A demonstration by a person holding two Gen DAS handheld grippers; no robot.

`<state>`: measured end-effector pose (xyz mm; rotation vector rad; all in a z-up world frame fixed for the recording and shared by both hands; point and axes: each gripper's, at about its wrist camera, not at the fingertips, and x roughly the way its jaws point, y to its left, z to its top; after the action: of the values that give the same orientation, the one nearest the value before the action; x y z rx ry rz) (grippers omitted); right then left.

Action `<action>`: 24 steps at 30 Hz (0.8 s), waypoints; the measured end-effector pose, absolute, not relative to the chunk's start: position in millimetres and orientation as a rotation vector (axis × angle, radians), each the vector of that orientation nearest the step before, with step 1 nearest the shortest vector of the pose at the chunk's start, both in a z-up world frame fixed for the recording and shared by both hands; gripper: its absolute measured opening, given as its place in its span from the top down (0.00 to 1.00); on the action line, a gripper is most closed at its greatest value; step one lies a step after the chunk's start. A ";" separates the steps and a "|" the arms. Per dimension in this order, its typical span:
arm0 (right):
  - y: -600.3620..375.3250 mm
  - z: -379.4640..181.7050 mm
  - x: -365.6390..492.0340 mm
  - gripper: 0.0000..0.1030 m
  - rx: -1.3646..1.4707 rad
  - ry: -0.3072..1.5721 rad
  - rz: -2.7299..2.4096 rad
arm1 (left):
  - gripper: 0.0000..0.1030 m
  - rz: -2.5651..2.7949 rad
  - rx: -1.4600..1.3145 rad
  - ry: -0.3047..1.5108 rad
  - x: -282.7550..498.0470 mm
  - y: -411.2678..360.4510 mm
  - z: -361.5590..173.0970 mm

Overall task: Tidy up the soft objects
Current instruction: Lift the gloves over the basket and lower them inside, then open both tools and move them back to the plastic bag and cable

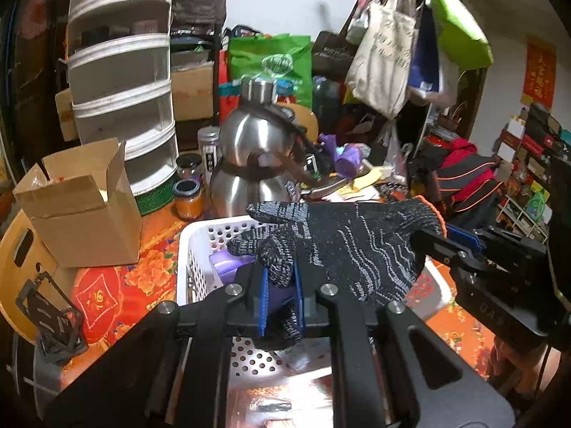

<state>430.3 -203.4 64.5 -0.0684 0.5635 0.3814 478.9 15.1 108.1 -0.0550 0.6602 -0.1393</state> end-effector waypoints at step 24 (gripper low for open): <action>-202.0 14.4 466.5 0.62 -0.096 0.634 0.387 | 0.57 -0.044 -0.008 0.756 523.0 9.5 38.8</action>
<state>466.6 -202.0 14.4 -0.0960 0.6342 0.3875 523.0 9.5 38.8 -0.0079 0.7562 -0.0443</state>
